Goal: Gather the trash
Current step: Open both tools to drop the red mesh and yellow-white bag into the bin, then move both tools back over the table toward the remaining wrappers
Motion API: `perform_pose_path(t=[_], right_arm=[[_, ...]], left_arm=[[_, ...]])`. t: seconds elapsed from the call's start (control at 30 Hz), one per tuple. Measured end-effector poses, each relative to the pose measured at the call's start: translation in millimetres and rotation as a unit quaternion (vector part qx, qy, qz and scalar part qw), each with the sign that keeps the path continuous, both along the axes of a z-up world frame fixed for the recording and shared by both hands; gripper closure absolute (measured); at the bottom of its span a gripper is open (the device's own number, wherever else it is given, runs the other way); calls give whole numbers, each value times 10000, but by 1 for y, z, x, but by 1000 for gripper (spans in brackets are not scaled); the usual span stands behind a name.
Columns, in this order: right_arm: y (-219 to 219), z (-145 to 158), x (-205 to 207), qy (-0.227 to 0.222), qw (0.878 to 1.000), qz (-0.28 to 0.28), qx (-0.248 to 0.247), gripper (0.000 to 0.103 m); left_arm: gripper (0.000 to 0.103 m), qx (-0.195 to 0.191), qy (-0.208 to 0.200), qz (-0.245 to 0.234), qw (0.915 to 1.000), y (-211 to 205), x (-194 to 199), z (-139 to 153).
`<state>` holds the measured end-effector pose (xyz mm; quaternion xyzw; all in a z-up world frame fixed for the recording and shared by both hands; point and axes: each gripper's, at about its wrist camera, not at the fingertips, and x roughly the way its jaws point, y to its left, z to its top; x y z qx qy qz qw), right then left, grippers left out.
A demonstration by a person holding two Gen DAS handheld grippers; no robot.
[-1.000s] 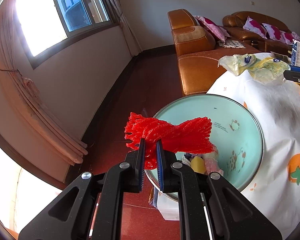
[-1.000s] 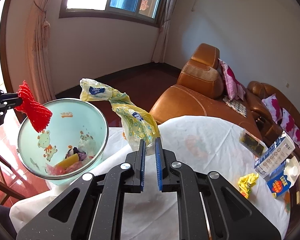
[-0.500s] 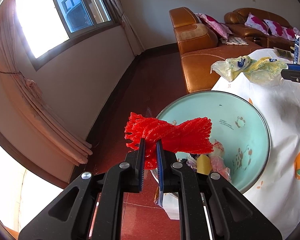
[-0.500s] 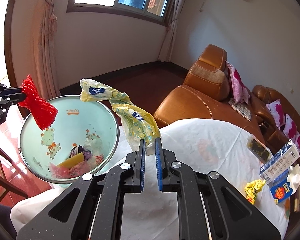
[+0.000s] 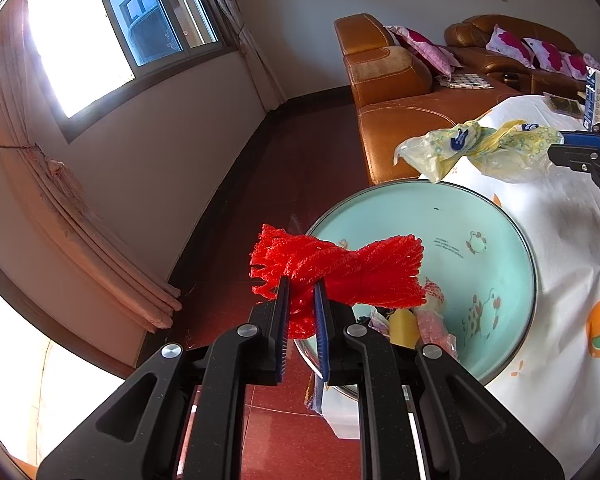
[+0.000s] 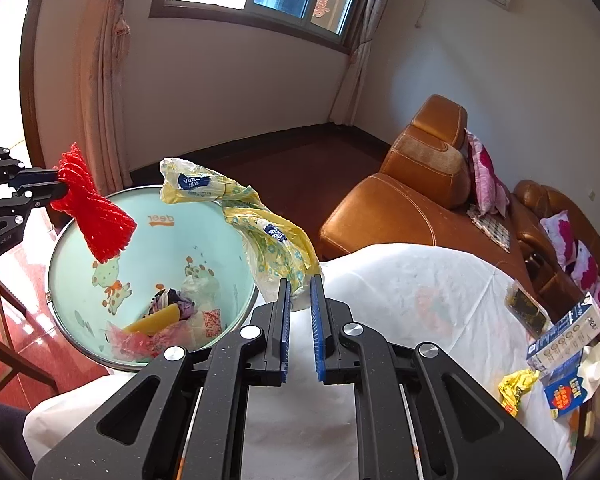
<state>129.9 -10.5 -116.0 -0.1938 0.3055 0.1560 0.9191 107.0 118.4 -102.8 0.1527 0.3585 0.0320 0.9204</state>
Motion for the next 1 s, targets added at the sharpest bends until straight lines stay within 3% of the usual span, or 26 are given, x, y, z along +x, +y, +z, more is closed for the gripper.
perform_pose_path(t=[0.03, 0.1, 0.3, 0.8, 1.0], right_arm=[[2, -1, 0, 18, 10000, 35, 7, 92], [4, -1, -1, 58, 9999, 137, 51, 80], [7, -5, -3, 124, 9997, 170, 88, 70], [-1, -3, -8, 138, 9998, -39, 163, 65], [-51, 8, -31, 109, 9969, -687, 364, 57]], left_arm=[[88, -7, -5, 6, 10000, 0, 0, 1], [75, -17, -27, -8, 10000, -1, -1, 1], [54, -32, -80, -61, 9999, -4, -4, 1], [46, -102, -132, -39, 9999, -3, -6, 5], [46, -181, -52, -321, 9993, -24, -11, 3]])
